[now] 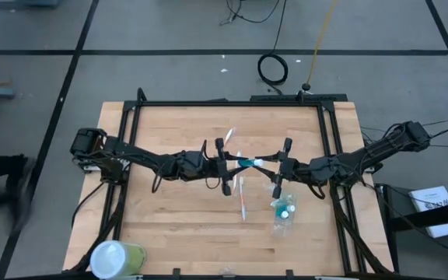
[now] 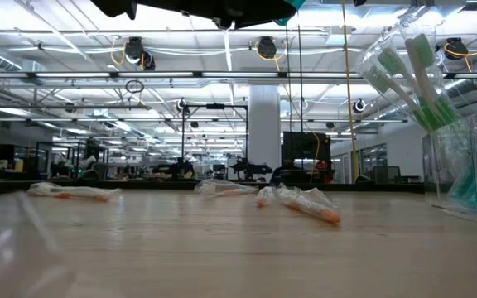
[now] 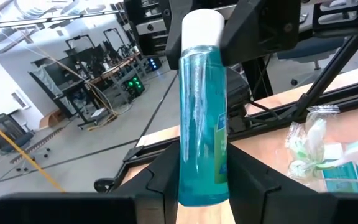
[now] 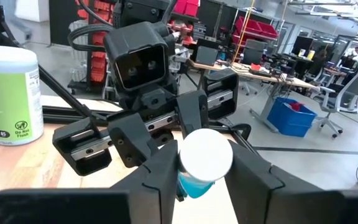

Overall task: Pick & Place toothbrushing station
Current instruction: Put the blue mouthwash into the middle section of the transparent organizer

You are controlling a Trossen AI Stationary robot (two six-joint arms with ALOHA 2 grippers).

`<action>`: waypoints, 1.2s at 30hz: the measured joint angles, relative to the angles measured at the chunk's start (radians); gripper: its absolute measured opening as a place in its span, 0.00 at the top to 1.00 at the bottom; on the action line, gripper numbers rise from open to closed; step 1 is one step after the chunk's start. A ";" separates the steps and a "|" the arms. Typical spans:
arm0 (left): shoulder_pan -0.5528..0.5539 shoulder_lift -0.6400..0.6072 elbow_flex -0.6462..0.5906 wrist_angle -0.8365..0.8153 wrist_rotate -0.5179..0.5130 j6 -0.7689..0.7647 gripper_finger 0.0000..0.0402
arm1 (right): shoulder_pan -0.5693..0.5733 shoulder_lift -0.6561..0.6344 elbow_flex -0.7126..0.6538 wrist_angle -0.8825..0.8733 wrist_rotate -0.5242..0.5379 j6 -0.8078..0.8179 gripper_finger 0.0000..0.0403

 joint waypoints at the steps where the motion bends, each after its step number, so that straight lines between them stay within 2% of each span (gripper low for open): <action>1: 0.000 0.000 0.000 0.000 0.000 0.000 0.73 | 0.000 0.000 0.000 0.000 -0.002 -0.002 0.74; 10: 0.001 0.000 0.000 0.003 0.044 -0.028 0.73 | 0.001 0.000 0.000 0.025 -0.006 -0.046 0.77; 15: 0.000 0.000 0.002 -0.018 0.052 -0.137 0.72 | 0.001 0.000 0.000 0.031 -0.012 -0.059 0.77; 18: -0.003 -0.001 0.004 -0.044 0.052 -0.210 0.65 | 0.001 -0.016 -0.001 0.028 -0.004 -0.084 0.77; 21: -0.005 -0.003 0.004 -0.077 0.044 -0.262 0.54 | 0.001 -0.049 -0.001 0.041 0.042 -0.105 0.78; 25: -0.012 0.001 0.001 -0.115 0.062 -0.302 0.41 | 0.006 -0.086 0.000 0.043 0.049 -0.111 0.78; 31: -0.007 0.000 0.001 -0.236 0.052 -0.322 0.30 | 0.116 -0.200 0.000 -0.103 -0.040 -0.092 0.78; 36: 0.009 0.000 0.001 -0.313 0.050 -0.391 0.26 | 0.258 -0.301 0.057 -0.420 -0.057 0.135 0.78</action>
